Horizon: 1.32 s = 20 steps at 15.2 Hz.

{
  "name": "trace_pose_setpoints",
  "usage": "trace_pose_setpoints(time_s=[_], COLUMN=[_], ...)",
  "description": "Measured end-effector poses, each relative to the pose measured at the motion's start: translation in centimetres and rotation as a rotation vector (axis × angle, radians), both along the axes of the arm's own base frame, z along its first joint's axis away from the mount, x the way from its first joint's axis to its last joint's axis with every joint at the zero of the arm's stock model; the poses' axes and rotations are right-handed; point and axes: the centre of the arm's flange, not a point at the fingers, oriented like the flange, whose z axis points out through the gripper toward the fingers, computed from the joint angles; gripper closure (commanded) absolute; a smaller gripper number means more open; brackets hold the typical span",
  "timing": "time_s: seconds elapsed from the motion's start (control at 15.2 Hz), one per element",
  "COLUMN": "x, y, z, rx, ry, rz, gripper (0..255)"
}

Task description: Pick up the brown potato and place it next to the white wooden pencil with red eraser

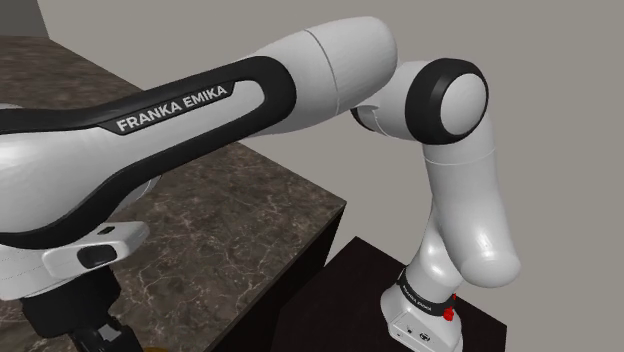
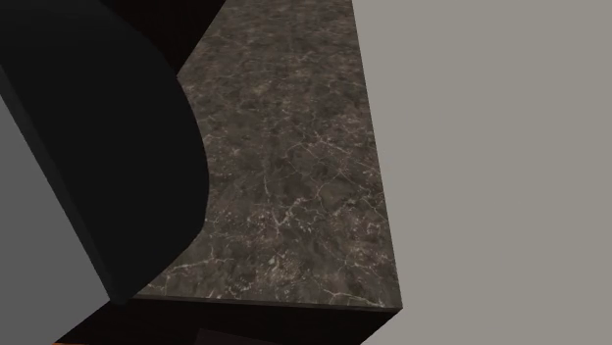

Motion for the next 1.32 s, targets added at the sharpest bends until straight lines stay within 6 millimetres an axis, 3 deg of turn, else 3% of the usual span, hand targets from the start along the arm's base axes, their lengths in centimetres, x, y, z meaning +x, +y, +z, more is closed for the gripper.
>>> trace_pose_setpoints(time_s=[0.2, 0.59, 0.66, 1.06, 1.32], x=[-0.1, -0.3, -0.3, 0.2, 2.1], y=[0.1, 0.1, 0.1, -0.3, -0.2], z=[-1.1, -1.4, -1.3, -2.2, 1.1], rx=[0.004, 0.003, 0.003, -0.012, -0.011], ry=[0.003, 0.005, 0.009, 0.005, 0.005], rz=[0.0, 0.002, 0.001, 0.001, 0.001], gripper=[255, 255, 0, 0, 0])
